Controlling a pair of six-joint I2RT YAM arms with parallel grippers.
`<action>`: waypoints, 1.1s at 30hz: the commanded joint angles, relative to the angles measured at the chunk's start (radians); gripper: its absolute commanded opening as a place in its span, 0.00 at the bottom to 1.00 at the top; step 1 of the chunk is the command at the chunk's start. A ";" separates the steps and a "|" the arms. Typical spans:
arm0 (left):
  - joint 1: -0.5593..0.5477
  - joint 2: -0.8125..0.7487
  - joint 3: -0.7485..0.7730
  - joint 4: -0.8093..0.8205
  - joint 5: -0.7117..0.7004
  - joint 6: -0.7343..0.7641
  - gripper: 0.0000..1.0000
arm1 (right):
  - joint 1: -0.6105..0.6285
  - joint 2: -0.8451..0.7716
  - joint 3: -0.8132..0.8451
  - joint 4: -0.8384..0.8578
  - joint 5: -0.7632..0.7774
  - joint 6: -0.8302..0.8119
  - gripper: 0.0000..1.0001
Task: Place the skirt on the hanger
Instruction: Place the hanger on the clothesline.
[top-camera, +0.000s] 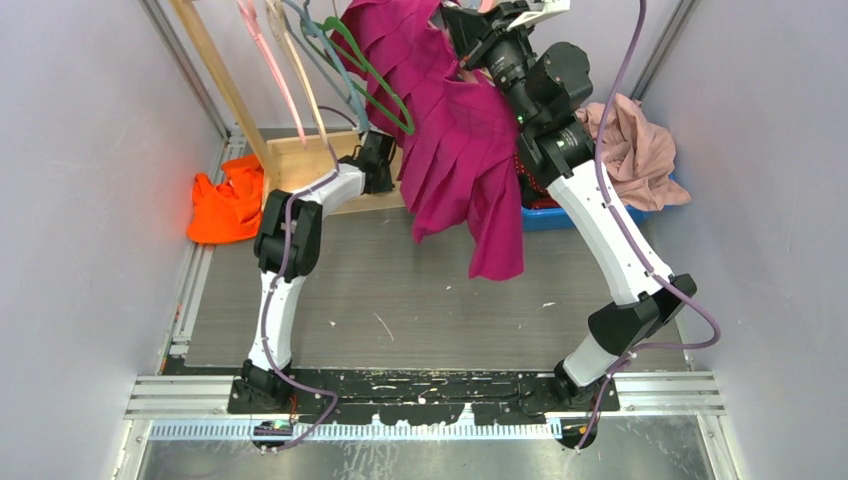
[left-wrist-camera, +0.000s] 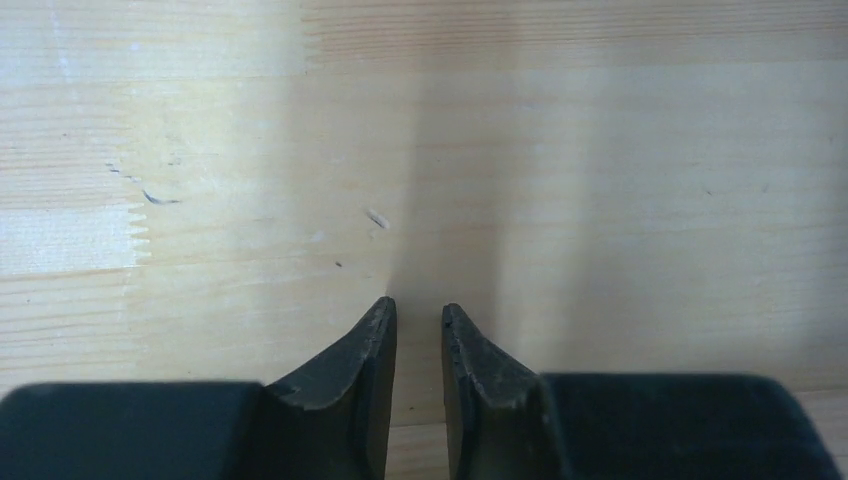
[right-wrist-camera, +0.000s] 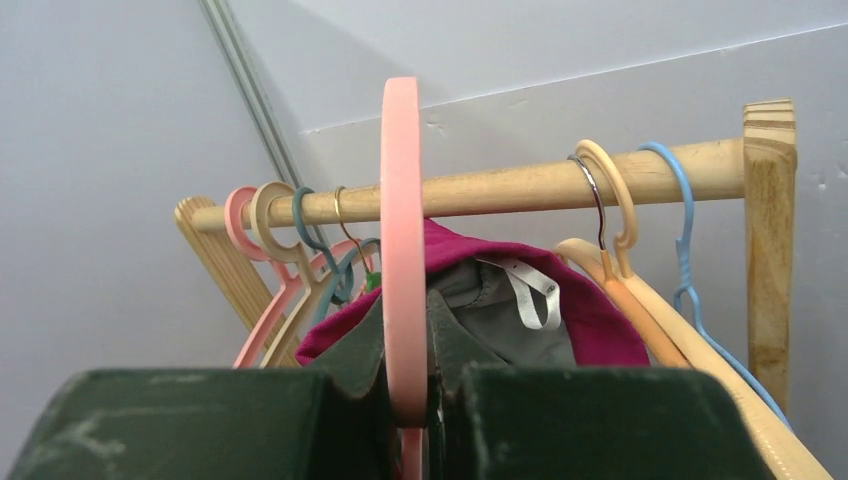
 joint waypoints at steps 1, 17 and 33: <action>-0.006 0.040 -0.008 -0.242 0.085 0.001 0.23 | 0.004 -0.079 -0.004 0.136 0.021 -0.004 0.01; -0.036 -0.028 -0.189 -0.229 0.204 0.002 0.22 | 0.004 -0.091 -0.013 0.144 0.013 0.034 0.01; -0.129 -0.138 -0.412 -0.142 0.219 -0.037 0.21 | 0.023 -0.033 0.049 0.062 -0.009 0.043 0.01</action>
